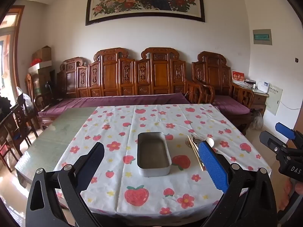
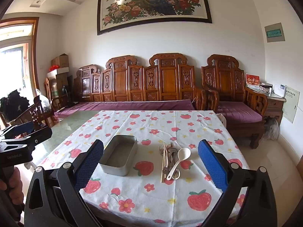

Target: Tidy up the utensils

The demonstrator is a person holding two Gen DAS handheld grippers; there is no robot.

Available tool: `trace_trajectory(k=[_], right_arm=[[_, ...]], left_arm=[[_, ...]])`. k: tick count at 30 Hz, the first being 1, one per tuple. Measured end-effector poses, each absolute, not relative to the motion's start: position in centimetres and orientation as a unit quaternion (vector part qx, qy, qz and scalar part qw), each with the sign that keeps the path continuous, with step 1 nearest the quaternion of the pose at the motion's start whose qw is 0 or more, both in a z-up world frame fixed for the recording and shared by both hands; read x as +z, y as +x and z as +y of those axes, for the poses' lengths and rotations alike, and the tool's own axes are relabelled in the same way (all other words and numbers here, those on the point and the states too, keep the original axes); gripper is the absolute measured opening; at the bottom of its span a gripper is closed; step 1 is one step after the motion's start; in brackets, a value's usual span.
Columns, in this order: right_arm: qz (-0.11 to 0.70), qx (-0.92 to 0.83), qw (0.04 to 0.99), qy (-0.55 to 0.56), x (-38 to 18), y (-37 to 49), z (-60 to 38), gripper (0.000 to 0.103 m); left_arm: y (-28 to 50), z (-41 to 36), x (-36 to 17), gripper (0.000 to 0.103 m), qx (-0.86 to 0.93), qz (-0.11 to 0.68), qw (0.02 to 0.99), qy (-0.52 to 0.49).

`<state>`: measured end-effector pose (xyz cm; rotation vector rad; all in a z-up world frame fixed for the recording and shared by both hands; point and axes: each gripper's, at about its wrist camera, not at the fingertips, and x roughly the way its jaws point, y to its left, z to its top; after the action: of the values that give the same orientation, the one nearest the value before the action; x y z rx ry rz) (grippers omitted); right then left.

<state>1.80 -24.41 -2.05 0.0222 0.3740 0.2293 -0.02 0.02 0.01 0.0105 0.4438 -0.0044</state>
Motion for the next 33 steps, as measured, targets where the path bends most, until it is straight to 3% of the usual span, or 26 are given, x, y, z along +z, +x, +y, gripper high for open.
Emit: trace_trajectory(k=[33], right_arm=[[0.189,0.115,0.975,0.015,-2.0,1.77,-24.53,0.1]], left_arm=[[-0.13,-0.36,0.38,0.097,-0.006,0.219,0.976,0.005]])
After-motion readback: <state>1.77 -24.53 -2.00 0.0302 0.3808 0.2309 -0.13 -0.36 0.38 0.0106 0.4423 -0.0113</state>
